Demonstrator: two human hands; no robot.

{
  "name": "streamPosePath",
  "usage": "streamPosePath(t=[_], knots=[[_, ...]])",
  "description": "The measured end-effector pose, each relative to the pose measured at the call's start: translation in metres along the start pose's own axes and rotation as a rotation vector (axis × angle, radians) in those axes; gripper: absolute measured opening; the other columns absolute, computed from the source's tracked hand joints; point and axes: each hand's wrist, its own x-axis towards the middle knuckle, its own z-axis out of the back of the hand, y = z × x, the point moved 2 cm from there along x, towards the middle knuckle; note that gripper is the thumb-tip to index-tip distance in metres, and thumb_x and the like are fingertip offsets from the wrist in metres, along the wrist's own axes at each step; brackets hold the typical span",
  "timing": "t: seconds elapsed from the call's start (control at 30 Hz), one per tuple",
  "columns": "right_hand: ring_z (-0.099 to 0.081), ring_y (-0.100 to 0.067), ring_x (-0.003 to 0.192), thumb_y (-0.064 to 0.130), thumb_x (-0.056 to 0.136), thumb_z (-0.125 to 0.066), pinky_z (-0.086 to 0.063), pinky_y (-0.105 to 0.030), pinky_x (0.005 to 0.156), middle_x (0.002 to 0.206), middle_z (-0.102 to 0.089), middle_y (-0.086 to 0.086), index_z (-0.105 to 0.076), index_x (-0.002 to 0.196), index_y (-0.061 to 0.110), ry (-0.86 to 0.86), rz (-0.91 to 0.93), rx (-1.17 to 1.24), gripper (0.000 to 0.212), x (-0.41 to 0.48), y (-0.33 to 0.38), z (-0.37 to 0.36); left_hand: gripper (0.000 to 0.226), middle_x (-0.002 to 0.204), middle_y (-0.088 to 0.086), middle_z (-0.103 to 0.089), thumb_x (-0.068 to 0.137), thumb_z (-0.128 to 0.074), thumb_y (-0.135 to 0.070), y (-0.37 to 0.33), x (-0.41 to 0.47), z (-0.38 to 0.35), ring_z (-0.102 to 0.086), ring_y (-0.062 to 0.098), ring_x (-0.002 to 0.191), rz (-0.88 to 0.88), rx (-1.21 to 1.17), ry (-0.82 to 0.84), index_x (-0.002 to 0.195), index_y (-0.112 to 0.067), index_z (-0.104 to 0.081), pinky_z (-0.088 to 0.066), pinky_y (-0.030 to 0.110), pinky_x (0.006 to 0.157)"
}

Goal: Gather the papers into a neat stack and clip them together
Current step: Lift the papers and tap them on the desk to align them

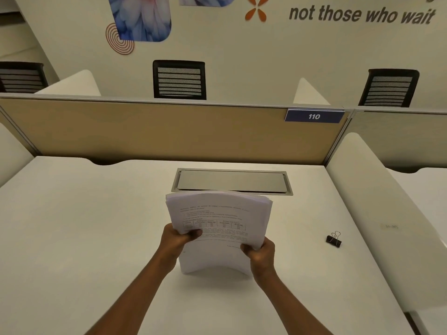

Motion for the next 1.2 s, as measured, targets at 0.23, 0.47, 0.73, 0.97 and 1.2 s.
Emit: streamPosePath(t=[0.23, 0.47, 0.73, 0.97, 1.2], knots=[[-0.067, -0.013, 0.067, 0.004, 0.057, -0.066, -0.055, -0.022, 0.059, 0.068, -0.073, 0.003, -0.070, 0.073, 0.015, -0.042, -0.098, -0.036, 0.020, -0.007, -0.011, 0.004, 0.037, 0.091, -0.004, -0.077, 0.059, -0.086, -0.016, 0.014, -0.011, -0.008, -0.069, 0.024, 0.093, 0.045, 0.022, -0.041, 0.092, -0.026, -0.072, -0.057, 0.033, 0.077], [-0.063, -0.013, 0.064, 0.002, 0.057, -0.065, -0.054, -0.023, 0.059, 0.067, -0.070, -0.002, -0.068, 0.071, 0.007, -0.052, -0.101, -0.021, 0.015, -0.009, -0.011, 0.004, 0.037, 0.100, 0.007, -0.074, 0.067, -0.083, -0.006, 0.017, -0.007, -0.006, -0.067, 0.029, 0.096, 0.045, 0.014, -0.061, 0.101, -0.014, -0.071, -0.057, 0.035, 0.078], [-0.067, -0.023, 0.084, -0.005, 0.068, -0.071, -0.056, -0.020, 0.066, 0.089, -0.072, -0.009, -0.068, 0.087, 0.014, -0.040, -0.162, -0.101, 0.027, -0.008, -0.015, 0.004, 0.027, 0.087, -0.007, -0.076, 0.075, -0.077, -0.004, 0.012, -0.007, -0.016, -0.069, 0.022, 0.090, 0.054, 0.055, -0.094, 0.090, -0.025, -0.071, -0.057, 0.032, 0.075], [-0.066, -0.025, 0.084, -0.009, 0.075, -0.062, -0.055, -0.024, 0.065, 0.090, -0.071, -0.005, -0.066, 0.092, 0.015, 0.018, -0.103, -0.305, 0.029, 0.000, 0.004, 0.010, 0.025, 0.094, 0.001, -0.077, 0.073, -0.079, -0.007, 0.001, -0.007, -0.014, -0.072, 0.025, 0.089, 0.039, 0.016, -0.114, 0.096, -0.016, -0.071, -0.059, 0.028, 0.066], [-0.060, -0.029, 0.067, 0.014, 0.063, -0.051, -0.049, -0.038, 0.060, 0.071, -0.069, -0.009, -0.066, 0.075, 0.010, 0.133, 0.066, -0.655, 0.020, 0.019, 0.043, 0.024, 0.045, 0.078, 0.000, -0.071, 0.051, -0.082, -0.031, -0.082, 0.009, 0.029, -0.064, 0.014, 0.070, -0.261, 0.065, -0.151, 0.092, -0.018, -0.068, -0.054, 0.022, 0.061]])
